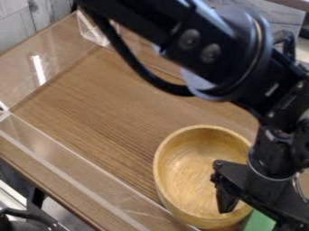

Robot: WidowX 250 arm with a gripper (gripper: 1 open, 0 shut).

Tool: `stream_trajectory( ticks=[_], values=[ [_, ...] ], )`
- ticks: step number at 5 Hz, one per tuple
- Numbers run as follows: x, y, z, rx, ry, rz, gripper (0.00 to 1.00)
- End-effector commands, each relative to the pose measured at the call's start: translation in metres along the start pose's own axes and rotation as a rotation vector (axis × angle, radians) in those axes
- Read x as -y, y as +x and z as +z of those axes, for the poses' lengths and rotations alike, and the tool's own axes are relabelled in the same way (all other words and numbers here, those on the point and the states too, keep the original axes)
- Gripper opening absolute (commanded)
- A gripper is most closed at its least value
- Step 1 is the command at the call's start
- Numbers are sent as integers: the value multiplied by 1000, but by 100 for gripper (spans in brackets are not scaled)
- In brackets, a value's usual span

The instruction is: Put the green block in the brown bowl

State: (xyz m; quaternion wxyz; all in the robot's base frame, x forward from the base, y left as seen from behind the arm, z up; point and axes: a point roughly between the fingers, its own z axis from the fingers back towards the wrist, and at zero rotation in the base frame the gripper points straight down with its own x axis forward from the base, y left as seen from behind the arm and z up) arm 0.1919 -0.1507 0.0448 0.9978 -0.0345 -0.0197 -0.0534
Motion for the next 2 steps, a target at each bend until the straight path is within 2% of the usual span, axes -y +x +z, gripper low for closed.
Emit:
stream_trajectory(
  ticks=[1,2],
  values=[
    [2,12,6,39,-33,20,100],
    [1,15,3,42,-43,31,100]
  ],
)
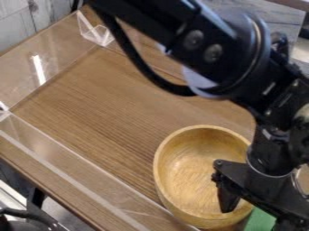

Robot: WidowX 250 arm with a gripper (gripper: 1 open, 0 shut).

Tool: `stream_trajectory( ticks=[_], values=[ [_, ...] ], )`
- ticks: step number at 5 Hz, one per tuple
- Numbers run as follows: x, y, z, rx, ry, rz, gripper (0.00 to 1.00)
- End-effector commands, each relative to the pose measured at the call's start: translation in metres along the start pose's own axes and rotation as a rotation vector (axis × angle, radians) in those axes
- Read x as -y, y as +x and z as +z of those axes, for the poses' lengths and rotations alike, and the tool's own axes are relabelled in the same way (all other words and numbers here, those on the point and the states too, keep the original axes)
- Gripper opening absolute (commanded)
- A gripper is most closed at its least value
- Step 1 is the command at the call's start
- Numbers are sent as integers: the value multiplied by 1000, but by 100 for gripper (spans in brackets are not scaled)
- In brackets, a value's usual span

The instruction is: Put the green block in the brown bowl

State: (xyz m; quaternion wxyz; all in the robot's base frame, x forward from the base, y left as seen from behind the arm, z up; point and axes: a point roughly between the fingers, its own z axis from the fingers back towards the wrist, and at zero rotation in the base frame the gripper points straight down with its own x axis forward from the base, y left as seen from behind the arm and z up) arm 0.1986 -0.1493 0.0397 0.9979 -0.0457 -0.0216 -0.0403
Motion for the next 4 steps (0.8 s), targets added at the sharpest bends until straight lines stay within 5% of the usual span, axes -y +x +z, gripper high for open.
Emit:
stream_trajectory(
  ticks=[1,2,4],
  values=[
    [3,11,5,37,-31,13,100],
    [3,12,2,35,-40,20,0],
    [6,9,5,10,-65,36,0]
  ],
)
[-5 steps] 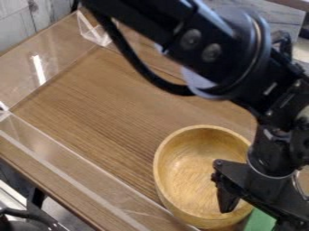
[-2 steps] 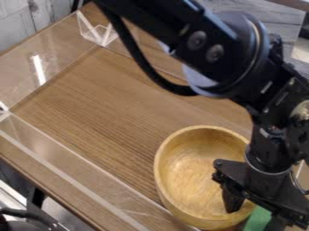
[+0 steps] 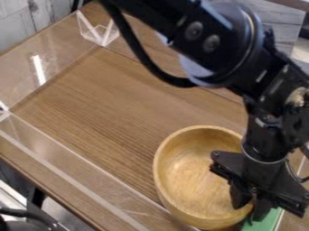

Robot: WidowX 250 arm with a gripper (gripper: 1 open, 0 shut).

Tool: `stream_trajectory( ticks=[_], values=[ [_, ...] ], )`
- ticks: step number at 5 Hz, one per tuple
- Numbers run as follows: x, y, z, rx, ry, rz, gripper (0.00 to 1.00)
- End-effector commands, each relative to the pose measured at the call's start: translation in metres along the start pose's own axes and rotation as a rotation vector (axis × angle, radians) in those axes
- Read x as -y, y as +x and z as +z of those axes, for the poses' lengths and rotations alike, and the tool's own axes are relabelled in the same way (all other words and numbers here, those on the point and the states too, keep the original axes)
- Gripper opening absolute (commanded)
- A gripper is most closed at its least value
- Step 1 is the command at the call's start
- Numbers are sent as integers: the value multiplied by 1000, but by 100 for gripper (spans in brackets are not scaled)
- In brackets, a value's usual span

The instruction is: Put the green block in the brown bowl

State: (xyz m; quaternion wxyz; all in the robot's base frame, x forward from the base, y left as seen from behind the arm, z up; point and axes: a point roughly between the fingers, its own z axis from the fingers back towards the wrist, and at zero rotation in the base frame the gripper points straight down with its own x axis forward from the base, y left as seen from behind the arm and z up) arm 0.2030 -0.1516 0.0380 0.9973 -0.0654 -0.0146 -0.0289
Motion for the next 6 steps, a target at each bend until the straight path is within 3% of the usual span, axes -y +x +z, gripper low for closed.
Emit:
stream_trajectory(
  ticks=[1,6],
  values=[
    [6,2,12,1,-40,22,0],
    [11,-10,39,-106,-91,62,0]
  ],
)
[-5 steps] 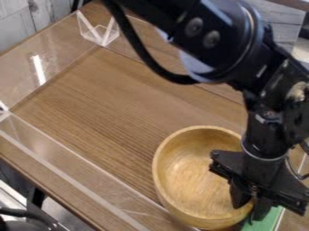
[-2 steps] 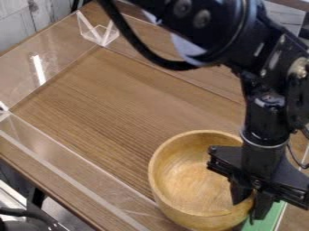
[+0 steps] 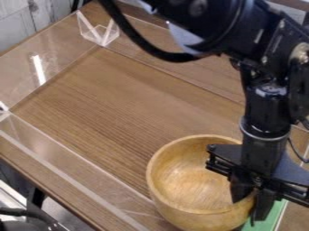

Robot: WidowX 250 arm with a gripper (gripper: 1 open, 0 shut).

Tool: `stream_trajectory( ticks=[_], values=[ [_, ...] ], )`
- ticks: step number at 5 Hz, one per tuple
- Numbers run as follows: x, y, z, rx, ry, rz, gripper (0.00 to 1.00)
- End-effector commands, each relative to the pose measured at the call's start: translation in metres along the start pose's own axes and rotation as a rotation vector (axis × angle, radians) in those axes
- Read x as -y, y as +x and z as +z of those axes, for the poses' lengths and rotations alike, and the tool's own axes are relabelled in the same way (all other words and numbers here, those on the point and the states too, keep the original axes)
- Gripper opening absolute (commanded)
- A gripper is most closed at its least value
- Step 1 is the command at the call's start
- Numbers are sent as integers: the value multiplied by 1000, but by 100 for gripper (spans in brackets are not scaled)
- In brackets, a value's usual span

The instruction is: Put the green block in the brown bowl

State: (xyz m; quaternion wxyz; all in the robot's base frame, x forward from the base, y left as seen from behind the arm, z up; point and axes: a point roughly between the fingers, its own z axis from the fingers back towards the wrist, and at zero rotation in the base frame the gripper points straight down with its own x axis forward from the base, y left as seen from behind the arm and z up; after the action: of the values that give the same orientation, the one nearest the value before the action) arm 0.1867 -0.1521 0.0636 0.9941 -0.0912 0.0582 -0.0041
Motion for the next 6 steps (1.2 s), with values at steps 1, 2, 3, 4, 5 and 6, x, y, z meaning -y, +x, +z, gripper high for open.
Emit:
stream_trajectory(
  ticks=[1,2,3,4,5,6],
  values=[
    [7,4,13,28,-44,-4,0],
    [8,5,12,22,-51,-9,0],
    [8,6,12,16,-58,-14,0],
    [8,7,12,10,-65,-21,0],
    [7,7,12,3,-71,-28,0],
    [7,7,13,-3,-78,-35,0]
  ],
)
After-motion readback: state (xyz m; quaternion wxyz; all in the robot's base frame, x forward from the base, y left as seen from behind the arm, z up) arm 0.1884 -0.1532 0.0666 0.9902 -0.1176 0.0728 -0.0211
